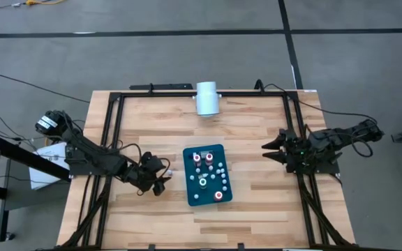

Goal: Pick & Place food coloring
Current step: Put the small purple food coloring bottle into the blue bin

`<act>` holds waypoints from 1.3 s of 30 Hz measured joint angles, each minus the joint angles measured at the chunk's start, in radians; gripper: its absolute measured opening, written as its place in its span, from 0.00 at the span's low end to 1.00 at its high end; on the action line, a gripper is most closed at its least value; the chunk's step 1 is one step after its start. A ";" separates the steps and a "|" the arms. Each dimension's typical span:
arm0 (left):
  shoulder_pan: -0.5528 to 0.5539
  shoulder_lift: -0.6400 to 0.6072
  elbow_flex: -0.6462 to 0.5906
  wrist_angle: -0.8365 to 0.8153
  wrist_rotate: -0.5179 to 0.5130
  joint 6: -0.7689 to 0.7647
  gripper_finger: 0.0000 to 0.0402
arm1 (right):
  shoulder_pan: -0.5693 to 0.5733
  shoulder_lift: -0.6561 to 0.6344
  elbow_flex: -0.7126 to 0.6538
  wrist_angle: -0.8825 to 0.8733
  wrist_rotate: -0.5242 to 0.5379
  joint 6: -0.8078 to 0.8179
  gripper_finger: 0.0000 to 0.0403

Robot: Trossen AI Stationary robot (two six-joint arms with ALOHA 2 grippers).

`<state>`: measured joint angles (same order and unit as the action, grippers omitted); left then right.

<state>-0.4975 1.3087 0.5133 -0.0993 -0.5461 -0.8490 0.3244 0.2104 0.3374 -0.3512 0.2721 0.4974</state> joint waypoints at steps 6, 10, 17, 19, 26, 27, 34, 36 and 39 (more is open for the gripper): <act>0.026 0.000 0.000 -0.027 0.000 0.016 0.65 | 0.000 -0.007 -0.009 0.005 -0.009 0.010 0.45; 0.036 0.002 0.000 -0.047 -0.001 0.016 0.65 | 0.000 -0.006 -0.009 0.008 -0.009 0.006 0.45; 0.036 0.003 -0.050 0.039 -0.015 -0.014 0.65 | 0.000 -0.006 -0.009 0.008 -0.011 0.002 0.45; 0.035 0.003 -0.074 0.093 -0.015 -0.032 0.65 | 0.000 -0.006 -0.009 0.008 -0.011 0.002 0.45; 0.035 0.003 -0.080 0.099 -0.016 -0.015 0.65 | 0.000 -0.006 -0.009 0.008 -0.010 0.007 0.45; 0.035 0.003 -0.080 0.093 -0.016 -0.016 0.65 | 0.000 -0.006 -0.009 0.008 -0.010 0.007 0.45; 0.029 0.034 -0.080 0.105 -0.018 -0.028 0.65 | 0.000 -0.007 -0.009 0.009 -0.010 0.011 0.45; 0.019 0.073 -0.080 0.145 -0.018 -0.029 0.65 | 0.001 -0.008 -0.009 0.009 -0.010 0.011 0.45; 0.012 0.132 -0.080 0.193 -0.022 -0.029 0.65 | 0.000 -0.008 -0.009 0.009 -0.010 0.019 0.45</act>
<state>-0.4856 1.4403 0.4332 0.0933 -0.5677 -0.8781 0.3248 0.2028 0.3279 -0.3423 0.2623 0.5163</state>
